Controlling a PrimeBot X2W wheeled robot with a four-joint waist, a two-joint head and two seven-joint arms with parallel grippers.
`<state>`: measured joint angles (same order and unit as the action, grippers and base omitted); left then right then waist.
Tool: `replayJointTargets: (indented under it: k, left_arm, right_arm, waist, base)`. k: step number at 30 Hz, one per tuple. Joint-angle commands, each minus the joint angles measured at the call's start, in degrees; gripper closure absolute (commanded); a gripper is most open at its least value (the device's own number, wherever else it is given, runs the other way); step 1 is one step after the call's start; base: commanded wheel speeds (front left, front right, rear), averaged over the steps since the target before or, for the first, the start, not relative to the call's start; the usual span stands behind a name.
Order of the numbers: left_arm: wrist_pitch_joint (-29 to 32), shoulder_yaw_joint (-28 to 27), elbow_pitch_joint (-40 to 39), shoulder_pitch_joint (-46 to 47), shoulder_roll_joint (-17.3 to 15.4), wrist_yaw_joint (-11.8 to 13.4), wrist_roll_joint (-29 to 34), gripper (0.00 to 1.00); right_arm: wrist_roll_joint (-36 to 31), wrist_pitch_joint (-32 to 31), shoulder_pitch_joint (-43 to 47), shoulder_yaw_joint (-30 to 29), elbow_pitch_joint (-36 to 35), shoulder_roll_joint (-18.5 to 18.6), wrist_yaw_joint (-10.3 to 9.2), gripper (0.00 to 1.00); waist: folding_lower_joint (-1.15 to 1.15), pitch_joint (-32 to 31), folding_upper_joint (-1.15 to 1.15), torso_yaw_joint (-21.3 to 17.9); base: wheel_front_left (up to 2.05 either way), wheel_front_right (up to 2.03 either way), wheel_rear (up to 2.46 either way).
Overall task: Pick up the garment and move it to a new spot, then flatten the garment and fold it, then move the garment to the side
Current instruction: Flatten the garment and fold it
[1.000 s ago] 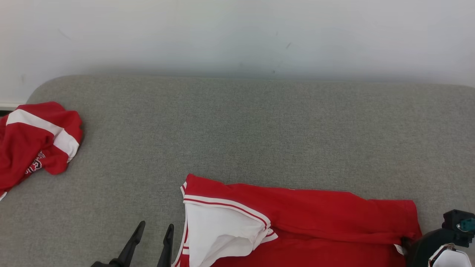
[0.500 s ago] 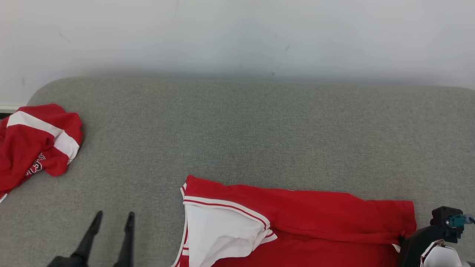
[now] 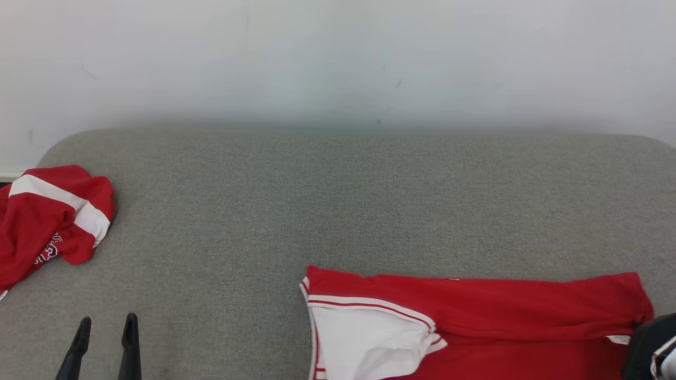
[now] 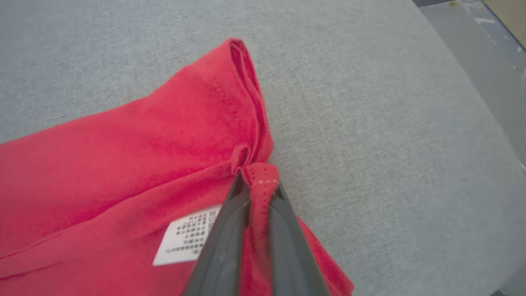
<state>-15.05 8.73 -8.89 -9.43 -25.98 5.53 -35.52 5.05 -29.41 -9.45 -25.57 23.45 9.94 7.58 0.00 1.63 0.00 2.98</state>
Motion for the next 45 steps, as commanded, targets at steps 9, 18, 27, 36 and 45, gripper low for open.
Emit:
replayJointTargets:
  k: [9,18,27,36,45]
  left_arm:
    - [-0.2,-0.8,2.1,-3.0,3.8,-2.1,4.1,0.00]
    - [-0.2,-1.2,3.3,-3.5,6.0,-2.6,4.8,0.00]
    - [0.2,0.3,4.4,-2.0,6.6,-3.4,5.4,0.00]
    - [1.3,2.1,4.6,-1.3,6.8,-3.6,5.6,0.00]
    - [2.1,3.2,4.6,-1.0,6.5,-3.8,5.9,0.00]
  right_arm:
    - [-2.4,-1.0,2.3,-2.0,-6.1,2.8,-0.12,1.00]
    - [7.4,-5.8,9.4,19.2,-22.2,-2.1,-0.11,1.00]
    - [9.5,-3.9,6.4,34.9,-18.7,-5.9,-0.12,1.00]
    - [10.4,1.3,1.0,40.4,-7.9,-7.1,-0.12,1.00]
    - [15.1,4.5,-2.4,46.2,-1.0,-7.1,-0.12,1.00]
  waist:
    - [0.00,-2.6,0.00,-1.5]
    - [0.00,-3.5,0.00,-2.2]
    - [0.00,-3.5,0.00,-0.7]
    - [0.00,-3.4,0.00,2.3]
    - [0.00,-3.4,0.00,4.0]
  base:
    - [0.00,0.00,0.00]
    - [0.00,0.00,0.00]
    - [0.00,0.00,0.00]
    - [0.00,0.00,0.00]
    - [0.00,0.00,0.00]
